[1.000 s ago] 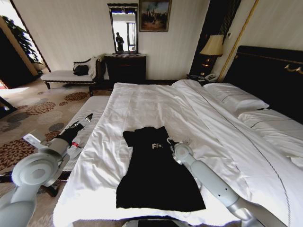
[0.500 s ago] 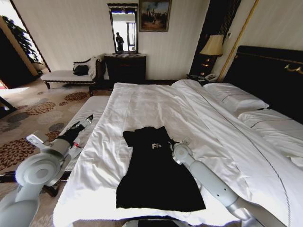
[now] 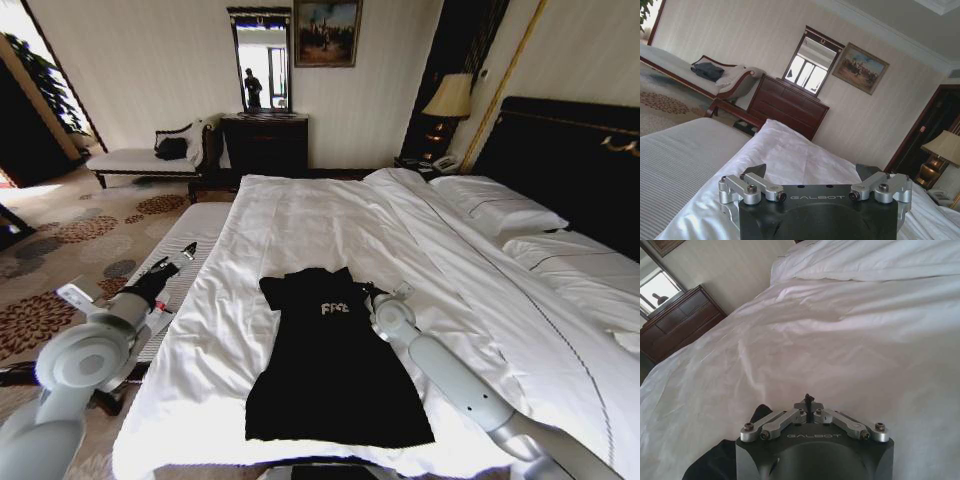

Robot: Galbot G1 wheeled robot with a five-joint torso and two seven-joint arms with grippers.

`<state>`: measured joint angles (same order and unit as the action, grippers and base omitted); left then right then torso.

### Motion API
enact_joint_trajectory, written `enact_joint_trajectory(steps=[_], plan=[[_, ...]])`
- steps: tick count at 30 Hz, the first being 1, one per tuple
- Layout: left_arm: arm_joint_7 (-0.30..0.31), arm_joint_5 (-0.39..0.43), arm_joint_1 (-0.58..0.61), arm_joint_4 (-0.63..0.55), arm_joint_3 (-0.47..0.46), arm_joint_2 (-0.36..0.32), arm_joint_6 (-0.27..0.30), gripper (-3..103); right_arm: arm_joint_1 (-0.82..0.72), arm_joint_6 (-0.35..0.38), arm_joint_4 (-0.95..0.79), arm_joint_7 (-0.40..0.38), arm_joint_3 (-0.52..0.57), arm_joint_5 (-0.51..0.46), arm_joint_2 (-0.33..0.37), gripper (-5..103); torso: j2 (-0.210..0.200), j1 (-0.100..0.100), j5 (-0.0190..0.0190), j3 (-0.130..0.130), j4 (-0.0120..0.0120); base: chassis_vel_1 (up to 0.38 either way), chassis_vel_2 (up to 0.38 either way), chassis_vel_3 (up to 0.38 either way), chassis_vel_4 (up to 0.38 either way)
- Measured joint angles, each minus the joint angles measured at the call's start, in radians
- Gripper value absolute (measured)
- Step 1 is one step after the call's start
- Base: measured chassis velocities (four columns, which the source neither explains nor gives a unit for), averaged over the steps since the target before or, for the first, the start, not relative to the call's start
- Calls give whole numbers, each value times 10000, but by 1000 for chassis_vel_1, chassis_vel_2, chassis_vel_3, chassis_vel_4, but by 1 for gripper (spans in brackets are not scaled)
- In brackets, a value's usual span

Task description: Fold the clothes on the bed.

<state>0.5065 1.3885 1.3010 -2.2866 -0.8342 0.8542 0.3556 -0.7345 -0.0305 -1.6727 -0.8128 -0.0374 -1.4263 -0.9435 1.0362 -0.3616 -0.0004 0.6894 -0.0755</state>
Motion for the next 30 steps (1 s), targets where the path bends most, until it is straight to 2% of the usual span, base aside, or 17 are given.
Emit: enact_joint_trajectory(steps=[9,14,17,22,25,26,30], plan=[[-86,-174,-350,205,346,136,-52,100,-783,-364,669,544,891,458,526,1,0,0,2,0,-3,0,0,0,0],[-97,-211,-543,265,514,157,-59,100,-1131,-554,931,721,1091,717,531,1,-1,0,0,-1,0,0,0,0,0],[-97,-213,-605,316,525,134,-61,100,-1318,-520,934,637,1135,803,517,1,0,0,0,0,2,0,0,0,0],[-102,-184,-649,411,415,48,-68,100,-1592,-163,1063,12,1149,1232,518,-1,0,0,1,0,0,0,0,0,0],[-112,-167,-570,418,320,45,-74,100,-1622,53,955,-248,1104,1438,674,10,0,0,0,0,0,0,0,0,0],[-112,-167,-570,418,320,45,-74,100,-1622,53,955,-248,1104,1438,674,10,0,0,0,0,0,0,0,0,0],[-125,-157,-366,460,143,24,-87,100,-1409,759,522,-773,967,1614,1263,32,0,1,-2,0,1,0,0,0,0]])
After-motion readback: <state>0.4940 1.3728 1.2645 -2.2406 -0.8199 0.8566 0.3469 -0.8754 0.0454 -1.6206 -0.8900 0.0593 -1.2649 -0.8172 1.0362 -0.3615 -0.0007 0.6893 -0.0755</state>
